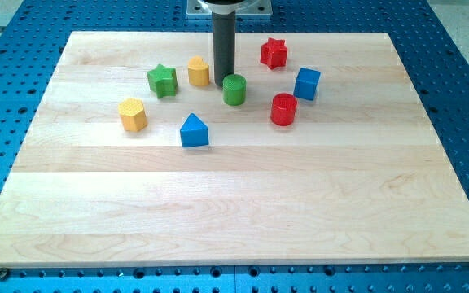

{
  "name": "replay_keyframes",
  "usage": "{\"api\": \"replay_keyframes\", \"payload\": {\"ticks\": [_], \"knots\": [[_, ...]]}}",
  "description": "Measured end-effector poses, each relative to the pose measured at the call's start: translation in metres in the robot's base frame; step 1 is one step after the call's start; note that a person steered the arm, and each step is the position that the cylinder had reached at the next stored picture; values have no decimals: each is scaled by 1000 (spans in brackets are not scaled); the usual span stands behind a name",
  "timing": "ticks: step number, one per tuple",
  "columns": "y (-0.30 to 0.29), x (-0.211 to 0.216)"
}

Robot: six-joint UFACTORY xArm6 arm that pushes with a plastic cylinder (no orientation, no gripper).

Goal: Move the green star and yellow heart diagonal to each other

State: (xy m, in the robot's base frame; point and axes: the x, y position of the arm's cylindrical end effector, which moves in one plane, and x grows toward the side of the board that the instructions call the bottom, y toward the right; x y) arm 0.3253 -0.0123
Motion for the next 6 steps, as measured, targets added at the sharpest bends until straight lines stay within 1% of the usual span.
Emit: {"api": "replay_keyframes", "payload": {"ticks": [1, 2, 4, 5, 6], "knots": [[-9, 4], [-42, 4], [-66, 23], [-97, 17], [-112, 14]]}}
